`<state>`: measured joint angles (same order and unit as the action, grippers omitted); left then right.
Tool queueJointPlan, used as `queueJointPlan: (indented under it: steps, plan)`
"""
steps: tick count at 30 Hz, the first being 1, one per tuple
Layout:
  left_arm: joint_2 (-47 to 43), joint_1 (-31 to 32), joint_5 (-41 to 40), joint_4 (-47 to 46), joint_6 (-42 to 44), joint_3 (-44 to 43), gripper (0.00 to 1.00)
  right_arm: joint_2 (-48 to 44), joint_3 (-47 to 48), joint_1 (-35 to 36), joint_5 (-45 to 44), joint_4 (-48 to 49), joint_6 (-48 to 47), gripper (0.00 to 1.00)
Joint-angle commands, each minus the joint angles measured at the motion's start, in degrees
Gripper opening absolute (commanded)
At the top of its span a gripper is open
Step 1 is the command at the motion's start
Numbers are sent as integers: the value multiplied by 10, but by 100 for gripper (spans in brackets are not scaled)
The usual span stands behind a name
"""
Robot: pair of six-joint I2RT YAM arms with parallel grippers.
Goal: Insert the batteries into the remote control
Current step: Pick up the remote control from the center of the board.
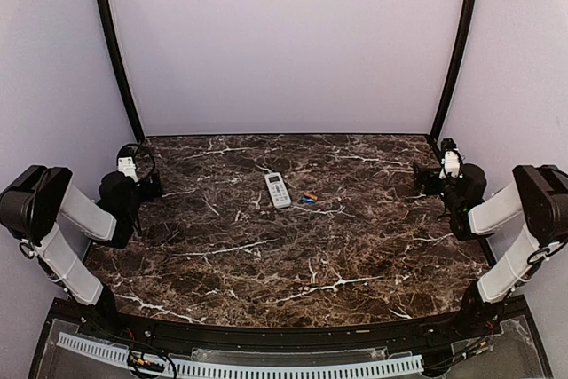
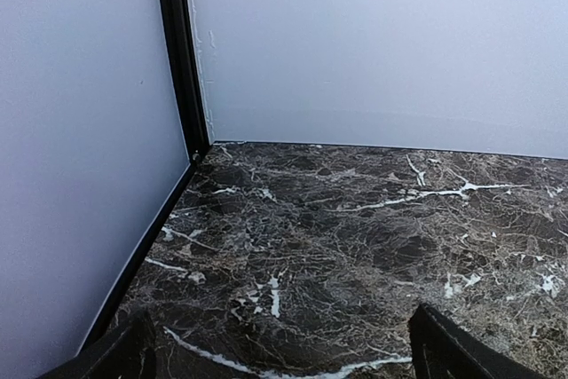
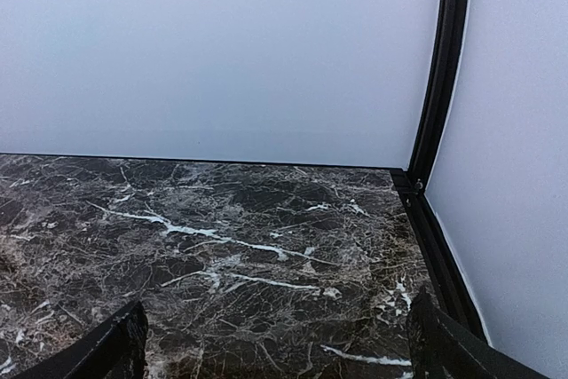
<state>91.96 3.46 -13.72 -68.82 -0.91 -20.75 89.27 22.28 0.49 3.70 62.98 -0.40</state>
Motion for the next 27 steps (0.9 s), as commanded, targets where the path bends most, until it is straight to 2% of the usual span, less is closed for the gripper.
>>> queueJointPlan:
  steps: [1, 5, 7, 11, 13, 14, 15, 16, 19, 22, 24, 27]
  plan:
    - [-13, -4, 7, 3, -6, -8, 99, -24, 11, 0, 4, -11, -1, 99]
    - [-12, -4, 7, 2, -5, -8, 99, -114, 47, 0, -2, -155, 4, 99]
    - [-12, -4, 9, 2, -5, -8, 99, -150, 75, 0, 11, -242, 45, 99]
    - [-13, -5, 16, 7, -2, -10, 99, -186, 105, 0, 107, -309, 128, 98]
    - [-44, -5, 26, 75, 4, -31, 99, -186, 120, 4, 133, -324, 173, 96]
    - [-77, -5, 23, 166, 2, -62, 99, -183, 133, 20, 139, -341, 182, 95]
    - [-95, -5, 13, 208, 0, -80, 99, -180, 148, 37, 134, -365, 184, 96]
    - [-131, -4, 11, 254, -1, -105, 99, -175, 166, 61, 115, -390, 183, 95]
    - [-194, -4, 58, 259, 2, -120, 99, -153, 219, 140, 38, -452, 178, 95]
    - [-253, 1, 83, 329, -35, -165, 99, -109, 289, 229, -41, -522, 175, 96]
    - [-277, 8, 93, 378, -48, -195, 99, -63, 349, 287, -94, -575, 173, 96]
    - [-310, 14, 151, 410, -79, -217, 99, 33, 448, 349, -118, -666, 180, 95]
